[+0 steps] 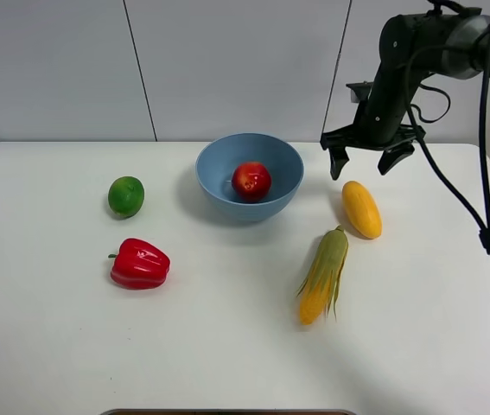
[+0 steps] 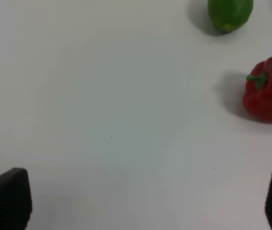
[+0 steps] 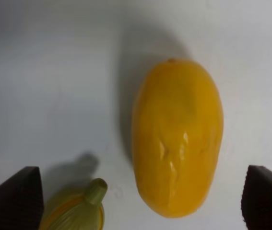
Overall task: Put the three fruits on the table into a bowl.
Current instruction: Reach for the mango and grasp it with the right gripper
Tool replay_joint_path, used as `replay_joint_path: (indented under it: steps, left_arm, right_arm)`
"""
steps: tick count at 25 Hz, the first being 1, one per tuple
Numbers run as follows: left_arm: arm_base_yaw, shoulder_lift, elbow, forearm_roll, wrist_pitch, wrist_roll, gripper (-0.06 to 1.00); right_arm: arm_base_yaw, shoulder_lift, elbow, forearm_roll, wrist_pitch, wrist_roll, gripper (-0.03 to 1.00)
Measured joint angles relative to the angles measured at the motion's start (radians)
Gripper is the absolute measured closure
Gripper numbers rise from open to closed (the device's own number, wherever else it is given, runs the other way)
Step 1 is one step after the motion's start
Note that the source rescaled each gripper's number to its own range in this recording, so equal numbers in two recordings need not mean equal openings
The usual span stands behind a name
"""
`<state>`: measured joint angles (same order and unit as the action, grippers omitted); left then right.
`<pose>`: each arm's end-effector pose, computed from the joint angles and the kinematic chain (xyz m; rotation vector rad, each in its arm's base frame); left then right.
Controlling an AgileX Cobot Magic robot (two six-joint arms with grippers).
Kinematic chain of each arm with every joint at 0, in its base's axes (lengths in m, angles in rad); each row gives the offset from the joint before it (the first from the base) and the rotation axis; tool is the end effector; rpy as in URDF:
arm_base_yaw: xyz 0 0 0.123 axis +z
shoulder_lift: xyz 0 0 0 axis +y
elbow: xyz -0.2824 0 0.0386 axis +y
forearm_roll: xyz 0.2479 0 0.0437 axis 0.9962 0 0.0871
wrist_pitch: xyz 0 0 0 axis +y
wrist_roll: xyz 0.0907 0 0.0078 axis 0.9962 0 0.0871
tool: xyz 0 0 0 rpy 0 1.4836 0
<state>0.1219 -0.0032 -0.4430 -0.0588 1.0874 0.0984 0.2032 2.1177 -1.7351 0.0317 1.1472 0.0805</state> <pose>0.0001 -0.0048 0.2592 -0.0232 2.1237 0.0591 0.4281 0.0909 0.2019 -0.1682 3.0134 0.0718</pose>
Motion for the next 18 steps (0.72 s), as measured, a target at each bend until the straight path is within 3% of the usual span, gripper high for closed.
replay_joint_path:
  steps: [18]
  left_arm:
    - [0.000, 0.000, 0.000, 0.000, 0.000, 0.001, -0.06]
  right_arm:
    - [-0.038, 0.134, 0.000, -0.019, -0.001, 0.002, 0.33]
